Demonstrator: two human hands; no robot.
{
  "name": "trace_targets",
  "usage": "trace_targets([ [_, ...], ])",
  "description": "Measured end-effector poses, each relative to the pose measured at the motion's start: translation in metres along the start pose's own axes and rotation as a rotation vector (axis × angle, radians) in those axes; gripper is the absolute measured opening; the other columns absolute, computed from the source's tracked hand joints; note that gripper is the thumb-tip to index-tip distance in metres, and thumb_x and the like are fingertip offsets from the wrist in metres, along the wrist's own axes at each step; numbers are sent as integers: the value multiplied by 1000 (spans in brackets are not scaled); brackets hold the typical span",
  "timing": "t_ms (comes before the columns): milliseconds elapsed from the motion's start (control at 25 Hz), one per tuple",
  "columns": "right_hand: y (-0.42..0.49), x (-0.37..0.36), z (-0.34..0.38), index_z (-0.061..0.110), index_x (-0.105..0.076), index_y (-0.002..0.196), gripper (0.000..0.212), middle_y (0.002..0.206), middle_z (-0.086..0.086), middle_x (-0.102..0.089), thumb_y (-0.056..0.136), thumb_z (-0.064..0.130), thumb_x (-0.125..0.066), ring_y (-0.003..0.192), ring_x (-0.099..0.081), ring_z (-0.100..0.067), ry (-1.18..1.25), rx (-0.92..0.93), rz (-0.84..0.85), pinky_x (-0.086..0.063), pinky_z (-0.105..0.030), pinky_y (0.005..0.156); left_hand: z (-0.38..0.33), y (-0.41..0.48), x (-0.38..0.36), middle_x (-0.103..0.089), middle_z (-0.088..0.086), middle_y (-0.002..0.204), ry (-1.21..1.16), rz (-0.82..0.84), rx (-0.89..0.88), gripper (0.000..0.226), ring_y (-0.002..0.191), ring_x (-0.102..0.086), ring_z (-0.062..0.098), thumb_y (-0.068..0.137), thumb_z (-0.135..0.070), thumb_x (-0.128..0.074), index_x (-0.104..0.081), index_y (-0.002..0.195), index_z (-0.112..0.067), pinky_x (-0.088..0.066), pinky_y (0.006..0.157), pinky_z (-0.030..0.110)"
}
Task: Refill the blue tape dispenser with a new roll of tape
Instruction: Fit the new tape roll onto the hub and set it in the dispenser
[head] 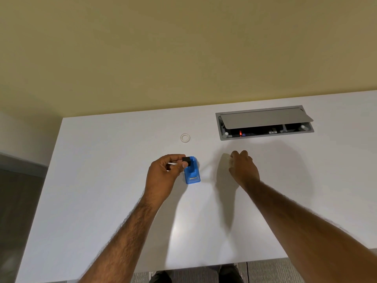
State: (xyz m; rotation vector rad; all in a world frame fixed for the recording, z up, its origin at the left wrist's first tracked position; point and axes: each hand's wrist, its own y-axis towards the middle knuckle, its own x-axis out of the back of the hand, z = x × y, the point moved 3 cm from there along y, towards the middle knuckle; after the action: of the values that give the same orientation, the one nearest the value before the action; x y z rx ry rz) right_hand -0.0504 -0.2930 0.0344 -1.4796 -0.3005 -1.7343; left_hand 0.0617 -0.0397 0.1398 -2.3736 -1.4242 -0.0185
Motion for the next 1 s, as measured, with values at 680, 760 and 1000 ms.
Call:
trace_targets([
  [680, -94, 120, 115, 32, -67, 125, 45, 121, 4, -70, 86, 10, -76, 96, -76, -25, 1283, 320, 238, -61, -30, 81, -74, -22, 1, -79, -4, 99, -14, 2, -107, 19, 86, -71, 25, 85, -17, -76, -77, 103, -24, -57, 90, 52],
  [760, -100, 127, 120, 29, -66, 127, 46, 122, 1, -71, 86, 9, -75, 100, -75, -28, 1312, 352, 282, -61, -32, 85, -78, -25, 1, -78, -5, 100, 0, 1, -117, 20, 87, -71, 27, 86, -18, -76, -77, 105, -24, -58, 89, 51],
  [1000, -109, 129, 123, 26, -66, 129, 48, 127, -3, -69, 87, 5, -74, 101, -75, -30, 1303, 368, 317, -61, -37, 90, -81, -33, 3, -78, -3, 106, 20, -13, -125, 22, 91, -72, 24, 86, -19, -76, -77, 108, -22, -58, 91, 50],
])
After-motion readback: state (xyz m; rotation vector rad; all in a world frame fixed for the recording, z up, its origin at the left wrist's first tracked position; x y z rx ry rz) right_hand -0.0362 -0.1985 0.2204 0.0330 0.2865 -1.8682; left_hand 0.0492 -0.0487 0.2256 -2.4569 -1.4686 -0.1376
